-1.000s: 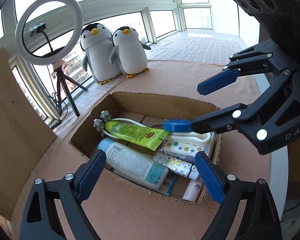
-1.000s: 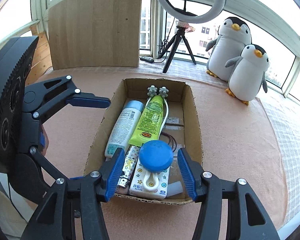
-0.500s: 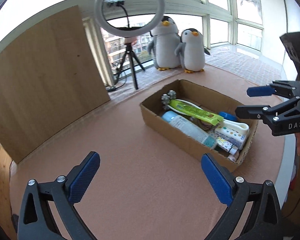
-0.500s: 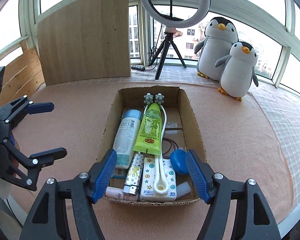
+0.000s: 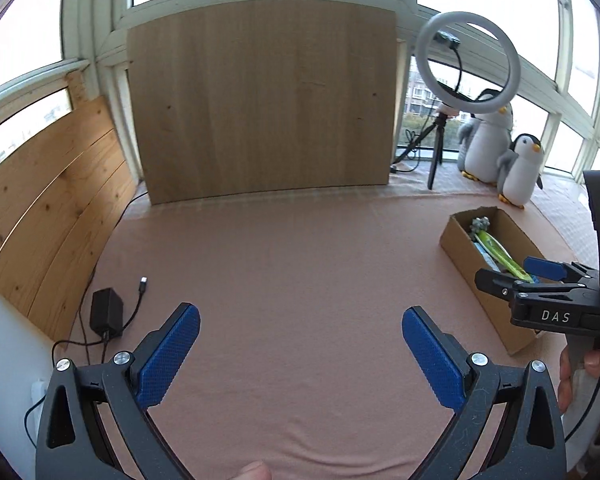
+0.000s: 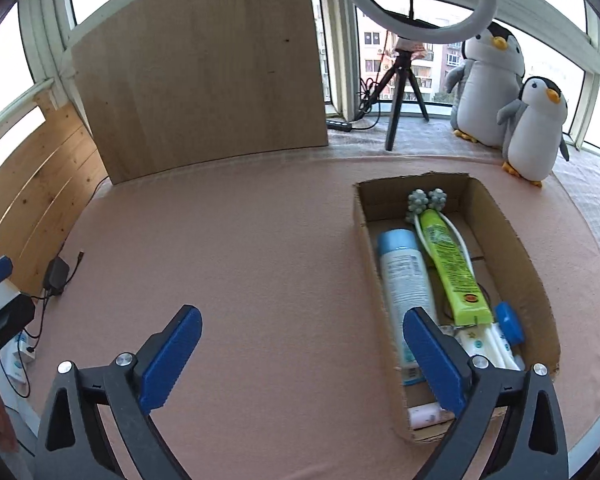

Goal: Organize objects

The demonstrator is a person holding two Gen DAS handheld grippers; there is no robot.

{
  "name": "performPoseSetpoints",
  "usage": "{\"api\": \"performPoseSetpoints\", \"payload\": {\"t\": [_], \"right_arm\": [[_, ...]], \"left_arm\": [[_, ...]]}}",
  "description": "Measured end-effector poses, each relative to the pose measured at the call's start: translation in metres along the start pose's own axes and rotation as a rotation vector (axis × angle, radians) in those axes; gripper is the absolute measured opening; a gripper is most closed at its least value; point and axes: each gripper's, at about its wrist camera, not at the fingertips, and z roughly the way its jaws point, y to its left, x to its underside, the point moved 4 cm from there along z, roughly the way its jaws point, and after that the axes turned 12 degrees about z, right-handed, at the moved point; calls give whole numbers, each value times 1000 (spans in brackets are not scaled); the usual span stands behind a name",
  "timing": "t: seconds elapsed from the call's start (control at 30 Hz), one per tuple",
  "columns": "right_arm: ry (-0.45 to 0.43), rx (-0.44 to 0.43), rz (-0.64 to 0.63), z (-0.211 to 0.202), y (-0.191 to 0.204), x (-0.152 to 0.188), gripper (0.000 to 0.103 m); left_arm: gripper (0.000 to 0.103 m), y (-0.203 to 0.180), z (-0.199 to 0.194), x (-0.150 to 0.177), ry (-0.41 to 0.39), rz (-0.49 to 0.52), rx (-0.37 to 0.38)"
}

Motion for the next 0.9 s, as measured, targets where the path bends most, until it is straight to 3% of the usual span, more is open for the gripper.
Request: {"api": "performPoseSetpoints", "payload": {"t": [0.33,0.9], "right_arm": [[-35,-17,-119,-21,69,6,101],[-22,1,-121,-26,65,17,101]], "left_arm": [[103,51,-30,21,4,-111,-58],[103,34,-36,15,8,-75,-44]]}}
